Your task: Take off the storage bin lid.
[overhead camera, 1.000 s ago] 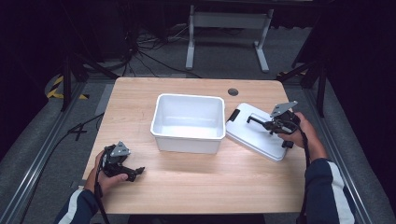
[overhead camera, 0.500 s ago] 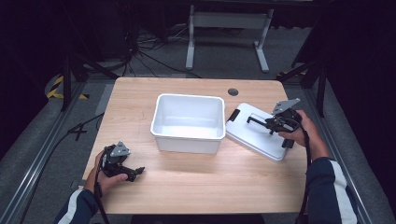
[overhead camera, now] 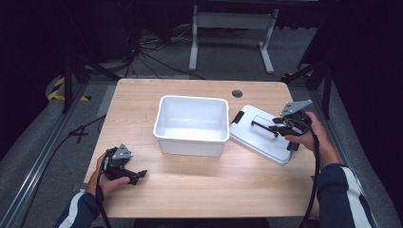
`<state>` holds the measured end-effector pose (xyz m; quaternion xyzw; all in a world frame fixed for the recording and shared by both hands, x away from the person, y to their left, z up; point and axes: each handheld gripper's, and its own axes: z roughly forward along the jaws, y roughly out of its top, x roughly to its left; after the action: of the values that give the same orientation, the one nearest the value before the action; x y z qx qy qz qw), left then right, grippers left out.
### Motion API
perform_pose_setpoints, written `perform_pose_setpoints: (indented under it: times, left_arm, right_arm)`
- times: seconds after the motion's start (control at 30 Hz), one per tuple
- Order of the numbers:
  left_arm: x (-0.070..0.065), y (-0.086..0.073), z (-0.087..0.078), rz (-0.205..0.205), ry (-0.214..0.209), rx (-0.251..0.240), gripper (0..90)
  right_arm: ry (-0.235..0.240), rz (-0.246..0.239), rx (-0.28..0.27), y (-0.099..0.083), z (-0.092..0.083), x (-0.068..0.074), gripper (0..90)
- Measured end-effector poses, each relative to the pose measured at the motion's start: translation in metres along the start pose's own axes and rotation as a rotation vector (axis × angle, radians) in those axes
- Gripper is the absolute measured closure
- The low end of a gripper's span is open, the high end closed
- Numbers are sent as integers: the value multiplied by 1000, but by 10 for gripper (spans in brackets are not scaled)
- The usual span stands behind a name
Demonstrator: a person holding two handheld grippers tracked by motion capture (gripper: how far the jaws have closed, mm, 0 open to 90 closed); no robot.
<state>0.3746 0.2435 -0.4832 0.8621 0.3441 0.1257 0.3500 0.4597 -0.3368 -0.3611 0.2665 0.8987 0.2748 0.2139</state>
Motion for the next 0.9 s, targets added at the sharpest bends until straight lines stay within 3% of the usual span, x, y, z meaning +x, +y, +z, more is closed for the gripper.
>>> perform_pose_setpoints:
  times: [0.4,0.9]
  left_arm:
    - [0,0,-1,-1,1,3,8]
    - [0,0,-1,3,3,0,9]
  right_arm:
    - [-12,19,-8,-2,-16,16,515]
    - [-38,20,-24,-11,-35,31,456]
